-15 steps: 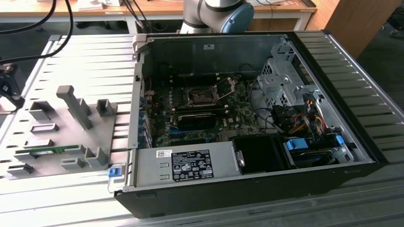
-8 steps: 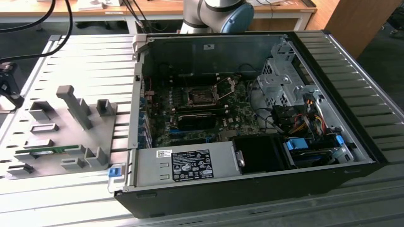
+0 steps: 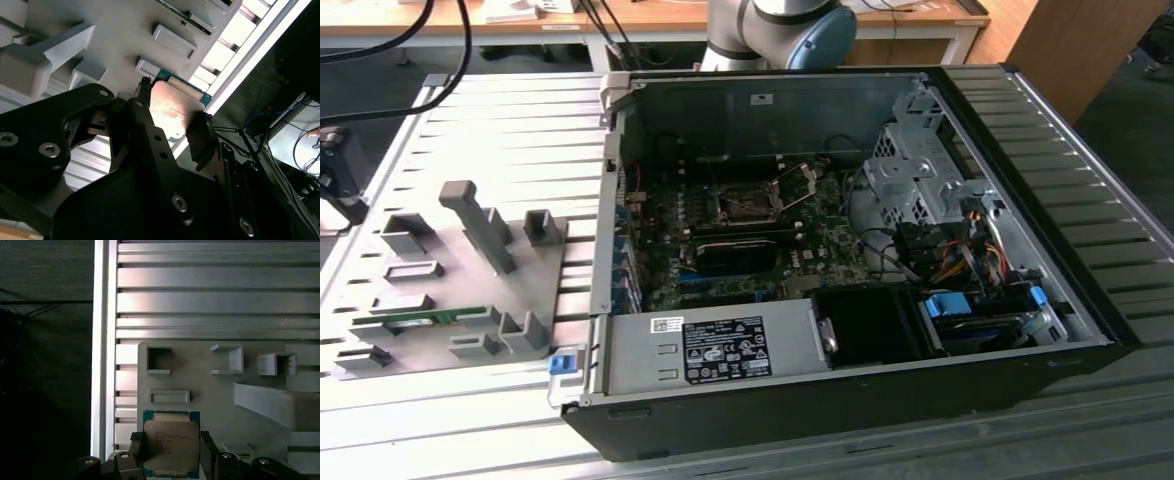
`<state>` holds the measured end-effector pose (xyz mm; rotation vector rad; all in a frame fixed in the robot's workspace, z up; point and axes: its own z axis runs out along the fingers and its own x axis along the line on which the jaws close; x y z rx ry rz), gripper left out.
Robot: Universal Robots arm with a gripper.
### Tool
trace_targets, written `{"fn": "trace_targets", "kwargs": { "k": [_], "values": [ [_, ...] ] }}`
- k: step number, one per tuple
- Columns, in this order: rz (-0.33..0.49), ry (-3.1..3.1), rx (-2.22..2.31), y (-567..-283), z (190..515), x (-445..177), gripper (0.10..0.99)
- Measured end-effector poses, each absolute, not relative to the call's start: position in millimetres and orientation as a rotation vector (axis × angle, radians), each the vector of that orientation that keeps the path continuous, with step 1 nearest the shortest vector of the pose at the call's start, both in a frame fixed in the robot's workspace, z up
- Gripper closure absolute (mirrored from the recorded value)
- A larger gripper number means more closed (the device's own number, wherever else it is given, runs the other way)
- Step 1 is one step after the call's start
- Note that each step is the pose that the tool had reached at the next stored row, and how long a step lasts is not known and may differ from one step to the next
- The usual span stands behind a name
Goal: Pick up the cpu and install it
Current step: 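Pick up the cpu and move it towards the insertion slot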
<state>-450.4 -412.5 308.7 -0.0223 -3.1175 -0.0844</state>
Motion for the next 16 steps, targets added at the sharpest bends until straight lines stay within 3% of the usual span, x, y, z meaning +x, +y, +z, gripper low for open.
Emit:
{"fn": "trace_targets", "kwargs": {
  "k": [16],
  "values": [
    [-0.085,-3.118,-0.023,-412.5,322.5,-450.4,0.549]
  ]
}}
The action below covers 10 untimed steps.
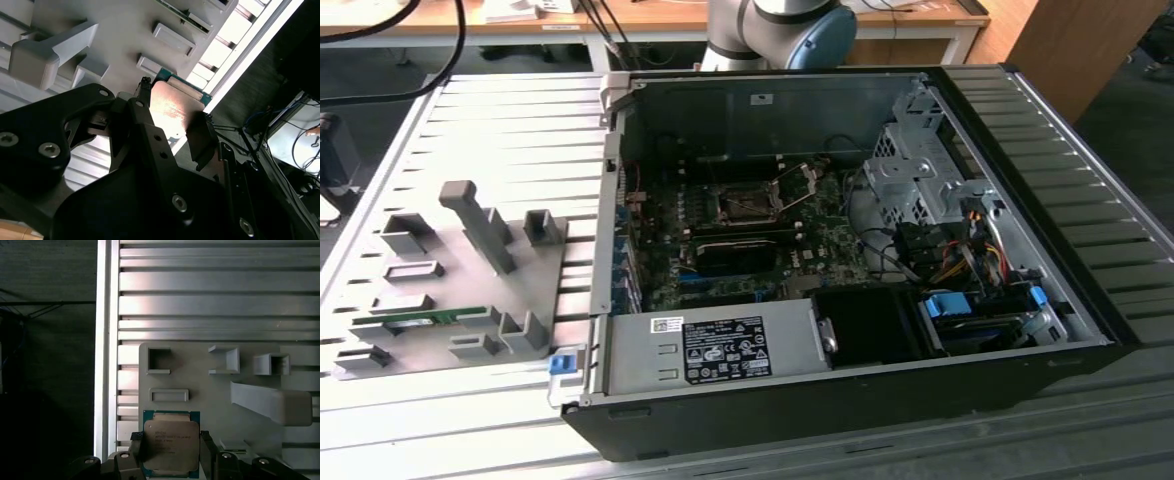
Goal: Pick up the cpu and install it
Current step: 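Pick up the cpu and move it towards the insertion slot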
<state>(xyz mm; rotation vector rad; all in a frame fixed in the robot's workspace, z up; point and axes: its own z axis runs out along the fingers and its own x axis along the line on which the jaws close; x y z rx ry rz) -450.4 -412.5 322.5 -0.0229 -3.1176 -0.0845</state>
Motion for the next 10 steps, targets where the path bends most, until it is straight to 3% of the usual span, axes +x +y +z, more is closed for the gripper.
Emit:
{"fn": "trace_targets", "kwargs": {
  "k": [10],
  "values": [
    [-0.085,-3.118,-0.024,-412.2,332.9,-450.4,0.549]
  ]
}}
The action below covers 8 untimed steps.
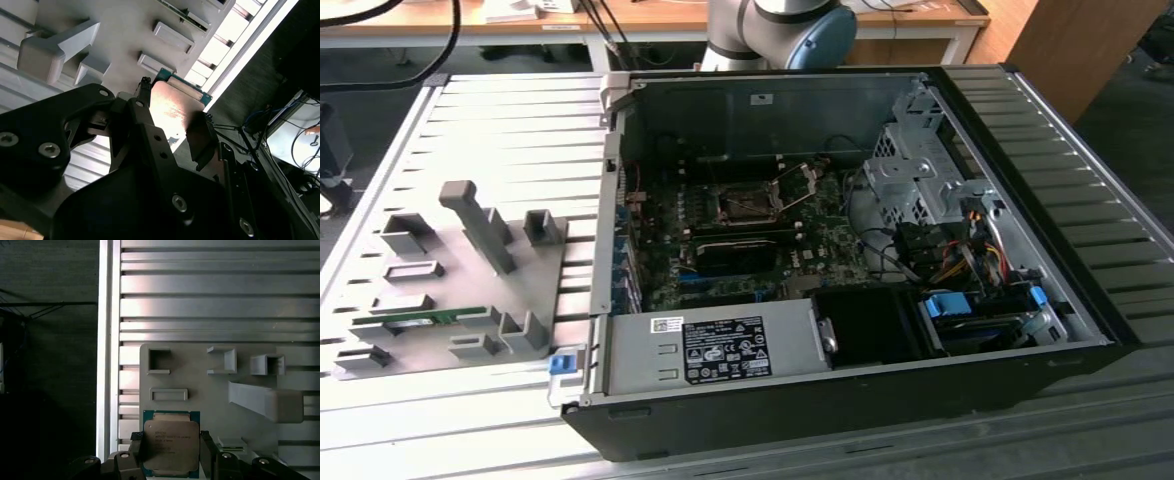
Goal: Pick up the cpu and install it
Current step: 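Pick up the cpu and move it towards the insertion slot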
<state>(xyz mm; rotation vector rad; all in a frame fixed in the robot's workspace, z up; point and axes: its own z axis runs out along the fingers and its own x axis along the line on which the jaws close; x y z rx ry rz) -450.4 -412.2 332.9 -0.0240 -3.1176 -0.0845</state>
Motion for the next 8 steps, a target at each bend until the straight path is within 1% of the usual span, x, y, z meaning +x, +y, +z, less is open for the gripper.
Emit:
{"fn": "trace_targets", "kwargs": {
  "k": [8],
  "values": [
    [-0.085,-3.118,-0.025,-412.0,340.6,-450.4,0.549]
  ]
}}
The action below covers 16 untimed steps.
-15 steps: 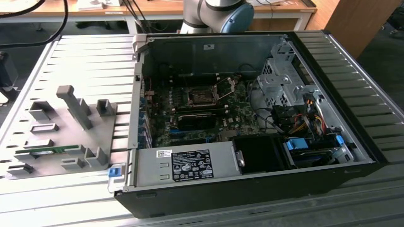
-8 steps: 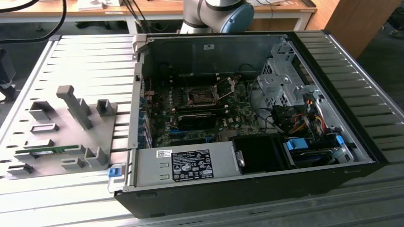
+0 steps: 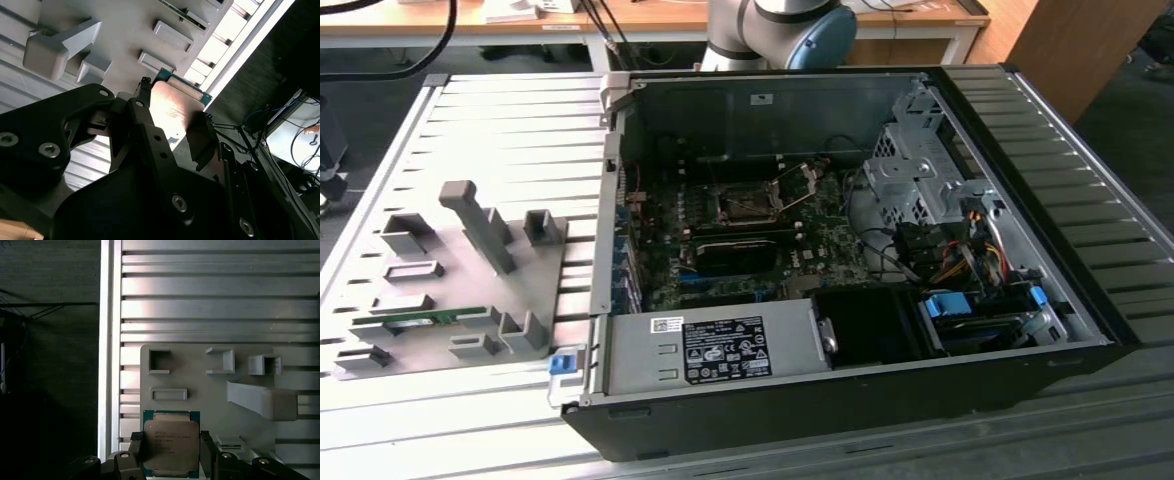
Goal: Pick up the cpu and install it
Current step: 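Pick up the cpu and move it towards the insertion slot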
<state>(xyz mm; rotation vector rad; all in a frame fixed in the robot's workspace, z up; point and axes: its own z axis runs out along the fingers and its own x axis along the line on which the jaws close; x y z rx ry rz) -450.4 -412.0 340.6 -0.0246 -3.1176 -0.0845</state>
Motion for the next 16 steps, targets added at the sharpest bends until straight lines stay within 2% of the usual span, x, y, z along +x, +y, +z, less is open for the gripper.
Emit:
{"fn": "trace_targets", "kwargs": {
  "k": [16],
  "values": [
    [-0.085,-3.118,-0.025,-411.9,352.6,-450.4,0.549]
  ]
}}
